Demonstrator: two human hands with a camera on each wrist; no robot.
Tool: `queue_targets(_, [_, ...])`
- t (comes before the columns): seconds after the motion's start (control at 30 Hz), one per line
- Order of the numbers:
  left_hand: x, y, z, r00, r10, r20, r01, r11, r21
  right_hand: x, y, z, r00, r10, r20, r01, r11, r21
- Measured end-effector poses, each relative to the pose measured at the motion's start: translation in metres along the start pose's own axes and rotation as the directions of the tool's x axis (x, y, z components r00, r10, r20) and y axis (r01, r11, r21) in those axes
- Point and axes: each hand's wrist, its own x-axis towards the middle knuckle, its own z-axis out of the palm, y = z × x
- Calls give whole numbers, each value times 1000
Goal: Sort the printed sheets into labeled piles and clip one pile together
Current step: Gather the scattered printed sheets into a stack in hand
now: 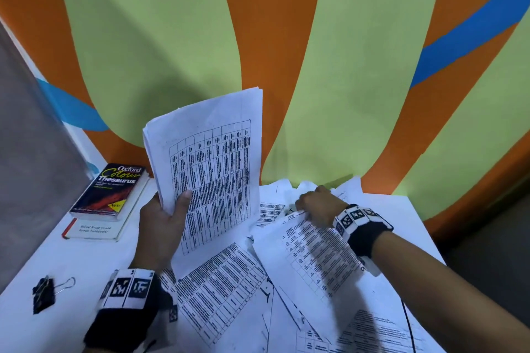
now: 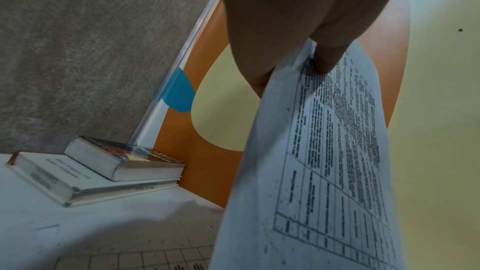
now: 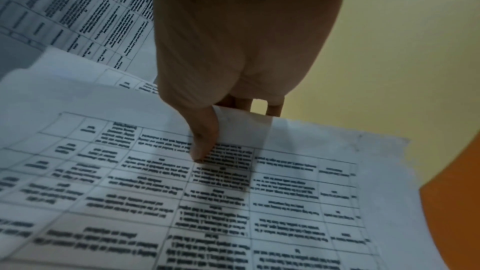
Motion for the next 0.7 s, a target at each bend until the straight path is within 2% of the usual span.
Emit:
queue_targets(0.07, [2,-1,-1,1000,-3,-8,3,1000,-11,6,-4,-1,999,-37,4,37,996,-77])
queue_targets(0.3, [6,-13,-10,999,-32,-27,30,998,-53,20,-19,11,972,-232,41,234,970,-69])
queue_targets(0.53, [10,-16,-8,1000,-7,-19,6,999,-46,22,-28,2,987,-160,-9,158,981,-108])
queue_targets(0.63, [11,-14,-5,1000,-4,-25,3,999,-42,13,-20,-16,986,-143,-81,140,989,-41])
queue_targets(0.7, [11,-12,-4,1000,-4,-20,4,999,-48,-2,-16,-41,976,-73,-204,103,985,138])
